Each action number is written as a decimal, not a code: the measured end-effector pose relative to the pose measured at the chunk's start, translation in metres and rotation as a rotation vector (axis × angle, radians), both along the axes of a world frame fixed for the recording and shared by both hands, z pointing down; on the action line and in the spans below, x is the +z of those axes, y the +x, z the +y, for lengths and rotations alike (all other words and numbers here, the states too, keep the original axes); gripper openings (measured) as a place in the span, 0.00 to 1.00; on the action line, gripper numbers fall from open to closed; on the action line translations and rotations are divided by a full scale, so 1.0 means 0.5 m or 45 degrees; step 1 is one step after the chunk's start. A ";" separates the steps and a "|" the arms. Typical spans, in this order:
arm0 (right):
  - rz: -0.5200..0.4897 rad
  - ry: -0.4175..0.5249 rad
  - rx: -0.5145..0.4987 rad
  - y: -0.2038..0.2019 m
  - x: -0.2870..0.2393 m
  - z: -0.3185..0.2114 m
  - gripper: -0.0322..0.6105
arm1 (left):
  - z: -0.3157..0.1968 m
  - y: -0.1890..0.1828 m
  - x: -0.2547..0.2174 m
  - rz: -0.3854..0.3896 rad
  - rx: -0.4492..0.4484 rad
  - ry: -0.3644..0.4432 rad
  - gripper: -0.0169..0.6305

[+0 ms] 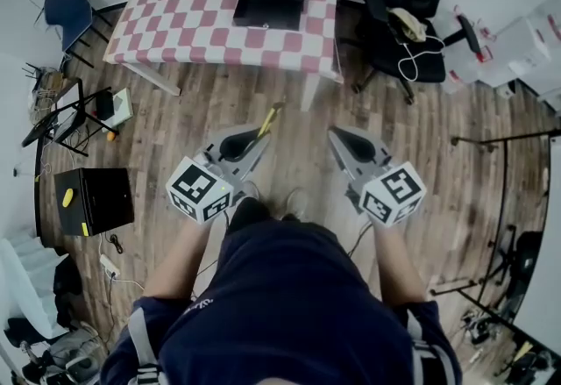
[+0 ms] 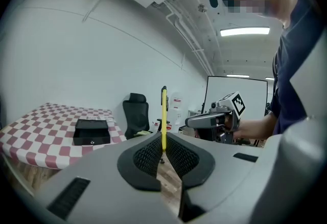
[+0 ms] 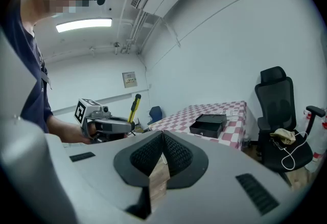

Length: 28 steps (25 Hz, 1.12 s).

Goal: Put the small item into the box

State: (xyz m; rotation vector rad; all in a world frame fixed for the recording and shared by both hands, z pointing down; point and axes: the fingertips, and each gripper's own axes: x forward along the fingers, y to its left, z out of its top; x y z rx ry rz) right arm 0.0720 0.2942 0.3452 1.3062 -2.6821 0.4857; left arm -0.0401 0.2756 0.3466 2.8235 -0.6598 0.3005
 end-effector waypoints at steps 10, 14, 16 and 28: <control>-0.044 -0.011 -0.020 0.026 0.014 -0.008 0.07 | -0.007 0.003 0.008 -0.030 -0.056 -0.006 0.10; -0.042 -0.022 -0.018 0.034 0.016 -0.041 0.07 | -0.040 0.001 0.009 -0.017 -0.065 -0.002 0.10; -0.032 -0.030 -0.016 0.036 0.021 -0.063 0.07 | -0.062 -0.001 0.008 -0.010 -0.068 0.002 0.10; -0.003 -0.093 0.016 -0.003 0.051 -0.298 0.07 | -0.314 -0.036 0.048 0.026 -0.033 -0.032 0.10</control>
